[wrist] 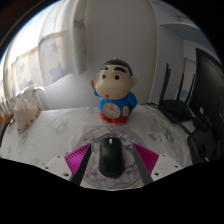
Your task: Arrange mouse
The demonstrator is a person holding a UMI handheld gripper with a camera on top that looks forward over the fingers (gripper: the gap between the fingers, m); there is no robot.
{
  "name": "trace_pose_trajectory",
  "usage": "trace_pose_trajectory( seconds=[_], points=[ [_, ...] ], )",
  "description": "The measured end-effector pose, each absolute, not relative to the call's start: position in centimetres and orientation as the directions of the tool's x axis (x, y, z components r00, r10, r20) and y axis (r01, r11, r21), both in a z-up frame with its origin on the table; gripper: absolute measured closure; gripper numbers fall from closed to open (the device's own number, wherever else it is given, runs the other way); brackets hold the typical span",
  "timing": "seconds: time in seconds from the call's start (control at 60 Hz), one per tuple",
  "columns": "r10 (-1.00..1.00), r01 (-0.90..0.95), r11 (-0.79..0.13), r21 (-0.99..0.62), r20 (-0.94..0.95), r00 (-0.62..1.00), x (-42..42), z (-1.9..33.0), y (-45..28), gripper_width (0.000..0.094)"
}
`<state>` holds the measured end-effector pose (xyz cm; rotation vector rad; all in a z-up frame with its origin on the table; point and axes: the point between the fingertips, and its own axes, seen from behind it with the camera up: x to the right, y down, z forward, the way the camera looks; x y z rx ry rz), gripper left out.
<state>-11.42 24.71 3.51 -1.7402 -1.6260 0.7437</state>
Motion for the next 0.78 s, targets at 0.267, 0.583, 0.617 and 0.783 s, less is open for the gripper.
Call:
trace_pose_trajectory(
  seconds=[0.267, 0.583, 0.617, 0.783],
  points=[
    [0.998, 0.719, -0.020, -0.695, 0.024, 0.050, 1.2, 13.4, 20.3, 0.0087],
    [0.999, 0.716, -0.017, -0.698, 0.012, 0.035, 6.1, 15.7, 17.8, 0.0086],
    [0.999, 0.711, -0.018, -0.703, 0.019, 0.044, 6.0, 15.6, 18.1, 0.0087],
    [0.998, 0.700, -0.028, -0.714, 0.025, 0.065, 5.3, 15.7, 18.3, 0.0087]
  ],
)
